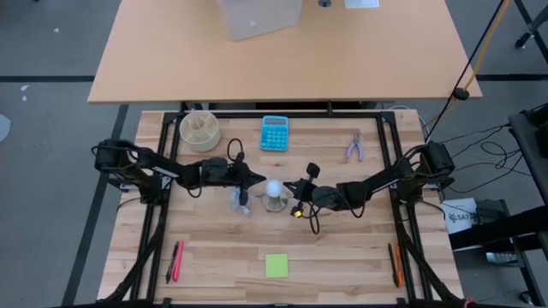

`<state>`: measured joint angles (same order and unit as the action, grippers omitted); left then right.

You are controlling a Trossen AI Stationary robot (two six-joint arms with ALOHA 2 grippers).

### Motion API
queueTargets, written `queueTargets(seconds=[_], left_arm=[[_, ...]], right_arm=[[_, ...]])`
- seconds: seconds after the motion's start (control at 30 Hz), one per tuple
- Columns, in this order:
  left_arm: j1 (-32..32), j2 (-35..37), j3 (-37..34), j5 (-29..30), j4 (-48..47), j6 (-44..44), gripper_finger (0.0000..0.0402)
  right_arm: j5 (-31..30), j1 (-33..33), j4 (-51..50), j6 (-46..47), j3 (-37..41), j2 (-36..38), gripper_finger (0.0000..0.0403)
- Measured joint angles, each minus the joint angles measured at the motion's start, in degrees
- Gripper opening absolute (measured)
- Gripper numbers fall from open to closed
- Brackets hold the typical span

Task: Screw lightbulb
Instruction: Insert the lightbulb into the lamp

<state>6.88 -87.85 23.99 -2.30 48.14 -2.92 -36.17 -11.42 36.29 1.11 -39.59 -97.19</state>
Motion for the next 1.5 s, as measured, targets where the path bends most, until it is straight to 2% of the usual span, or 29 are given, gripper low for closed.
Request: queueTargets(seconds=[0.07, 0.3, 0.43, 0.5, 0.77, 1.07, 1.3, 1.5], left_arm=[[-0.1, 1.0, 0.0, 0.0, 0.7, 0.4, 0.0000], [-0.1, 7.7, 0.0, 0.0, -5.6, 3.7, 0.0000], [-0.2, 9.6, 0.0, -3.6, -7.0, 4.5, 0.0000], [-0.4, 9.7, 0.0, -5.9, -7.2, 4.7, 0.0000], [-3.7, 9.6, 0.0, -8.1, -7.5, 6.6, 0.0000], [-6.1, 6.7, 0.0, -6.4, -4.2, 6.5, 0.0000], [-6.2, 2.1, 0.0, -3.6, 1.8, 5.8, 0.0000], [-4.9, 1.9, 0.0, -3.3, 1.5, 4.7, 0.0000]], right_arm=[[-0.9, 0.0, 0.0, 0.1, 0.0, 0.0, 0.0000], [-2.7, 0.4, 0.0, -0.1, 0.0, 0.0, 0.0000], [-2.7, 0.7, 0.6, -0.3, 0.0, 0.0, 0.0000], [-2.7, 1.0, 1.7, -0.6, 0.0, 0.0, 0.0000], [0.0, 2.0, 5.5, -2.8, 0.0, 0.1, 0.0000], [1.6, 2.0, 5.9, -3.5, 0.0, 0.1, 0.0000], [1.5, 1.1, 5.9, -3.7, 0.0, 0.1, 0.0000], [0.3, 0.2, 5.4, -3.4, 0.0, 0.1, 0.0000]])
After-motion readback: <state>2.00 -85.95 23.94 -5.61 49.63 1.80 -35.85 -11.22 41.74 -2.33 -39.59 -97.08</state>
